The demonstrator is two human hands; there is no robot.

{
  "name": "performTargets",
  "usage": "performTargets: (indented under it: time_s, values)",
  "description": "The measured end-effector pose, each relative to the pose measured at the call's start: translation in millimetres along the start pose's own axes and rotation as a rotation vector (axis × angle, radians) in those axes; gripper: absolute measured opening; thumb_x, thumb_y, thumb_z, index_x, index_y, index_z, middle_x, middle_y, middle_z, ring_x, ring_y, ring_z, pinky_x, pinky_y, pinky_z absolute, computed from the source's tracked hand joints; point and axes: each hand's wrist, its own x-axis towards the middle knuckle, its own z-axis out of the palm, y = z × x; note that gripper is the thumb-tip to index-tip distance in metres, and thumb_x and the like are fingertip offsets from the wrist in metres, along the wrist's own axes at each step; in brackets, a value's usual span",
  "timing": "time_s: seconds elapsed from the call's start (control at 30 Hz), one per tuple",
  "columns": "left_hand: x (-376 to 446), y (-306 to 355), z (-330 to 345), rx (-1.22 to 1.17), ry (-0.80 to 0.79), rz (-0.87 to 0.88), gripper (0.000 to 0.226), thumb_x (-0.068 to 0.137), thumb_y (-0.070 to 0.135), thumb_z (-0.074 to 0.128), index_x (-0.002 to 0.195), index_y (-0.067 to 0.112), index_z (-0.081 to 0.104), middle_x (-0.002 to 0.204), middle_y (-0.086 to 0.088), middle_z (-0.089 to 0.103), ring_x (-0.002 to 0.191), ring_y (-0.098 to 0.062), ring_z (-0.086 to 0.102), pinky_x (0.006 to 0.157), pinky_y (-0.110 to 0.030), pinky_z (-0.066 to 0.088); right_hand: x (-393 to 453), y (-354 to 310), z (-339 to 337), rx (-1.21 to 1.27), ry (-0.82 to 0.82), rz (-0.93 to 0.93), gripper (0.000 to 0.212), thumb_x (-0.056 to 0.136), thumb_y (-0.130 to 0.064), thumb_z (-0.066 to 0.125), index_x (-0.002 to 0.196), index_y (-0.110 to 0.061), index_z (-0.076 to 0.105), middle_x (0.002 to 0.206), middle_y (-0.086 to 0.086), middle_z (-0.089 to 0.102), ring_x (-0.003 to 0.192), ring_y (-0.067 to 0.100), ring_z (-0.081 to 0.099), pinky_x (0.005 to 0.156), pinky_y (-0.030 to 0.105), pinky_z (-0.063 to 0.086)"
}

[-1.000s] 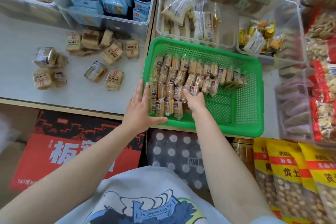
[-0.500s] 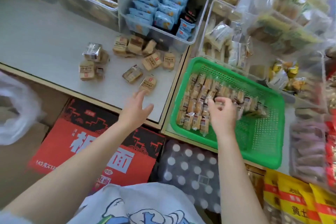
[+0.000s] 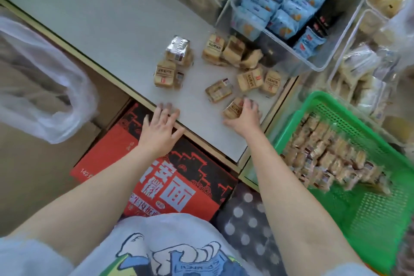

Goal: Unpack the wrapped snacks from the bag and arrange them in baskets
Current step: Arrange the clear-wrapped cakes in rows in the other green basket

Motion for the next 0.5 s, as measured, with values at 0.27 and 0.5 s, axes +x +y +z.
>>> performTargets:
  time_s: [0.27, 0.5]
  values:
    - [4.3, 0.9, 16.4, -0.098, 0.065, -0.027, 0.071, 0.100, 0.064, 0.024, 0.160, 0.029, 0.008, 0.167, 0.005, -0.013, 0.149, -0.014, -0.028, 0.123, -0.050, -0.001, -5.2, -20.5, 4.7, 0.386, 0.138, -0.104, 0.075, 0.077, -0.046, 0.076, 0.135, -0.014, 0.042, 0.127, 0.004, 0.048, 0.120, 0.022, 0.038, 0.097, 0.034, 0.038]
    - [5.0, 2.0, 17.5, -0.083, 0.037, -0.030, 0.076, 0.097, 0.066, 0.019, 0.160, 0.029, 0.000, 0.166, 0.004, -0.019, 0.147, -0.014, -0.032, 0.123, -0.049, 0.000, 31.4, -59.7, 26.8, 0.039, 0.209, -0.198, 0.100, 0.074, -0.040, 0.080, 0.152, -0.016, 0.024, 0.139, 0.017, 0.033, 0.126, 0.036, 0.038, 0.102, 0.043, 0.042]
